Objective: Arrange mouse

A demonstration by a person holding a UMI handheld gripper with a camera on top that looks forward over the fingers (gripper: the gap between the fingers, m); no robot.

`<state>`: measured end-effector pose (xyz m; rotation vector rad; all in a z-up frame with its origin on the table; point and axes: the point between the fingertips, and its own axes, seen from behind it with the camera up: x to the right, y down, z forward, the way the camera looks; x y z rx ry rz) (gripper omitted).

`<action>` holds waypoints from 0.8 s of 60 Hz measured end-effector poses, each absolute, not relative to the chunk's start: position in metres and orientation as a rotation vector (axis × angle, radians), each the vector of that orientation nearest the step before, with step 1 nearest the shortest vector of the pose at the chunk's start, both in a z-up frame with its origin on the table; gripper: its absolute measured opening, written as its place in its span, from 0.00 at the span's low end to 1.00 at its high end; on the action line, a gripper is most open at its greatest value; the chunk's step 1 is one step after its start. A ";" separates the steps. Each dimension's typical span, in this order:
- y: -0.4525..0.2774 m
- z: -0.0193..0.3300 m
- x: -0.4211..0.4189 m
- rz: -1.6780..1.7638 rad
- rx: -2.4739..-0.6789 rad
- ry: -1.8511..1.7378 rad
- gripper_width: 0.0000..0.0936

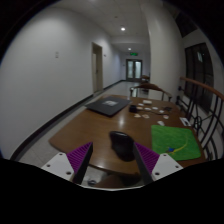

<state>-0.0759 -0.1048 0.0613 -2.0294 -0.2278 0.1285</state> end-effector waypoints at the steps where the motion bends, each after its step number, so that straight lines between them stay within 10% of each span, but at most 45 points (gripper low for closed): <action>1: -0.099 0.058 -0.067 0.111 -2.029 -0.219 0.88; 29: 0.022 0.021 -0.031 0.054 -2.073 -0.217 0.83; 35: 0.044 0.011 -0.036 0.060 -2.113 -0.224 0.46; 48: 0.057 0.020 -0.034 -0.007 -2.009 -0.260 0.20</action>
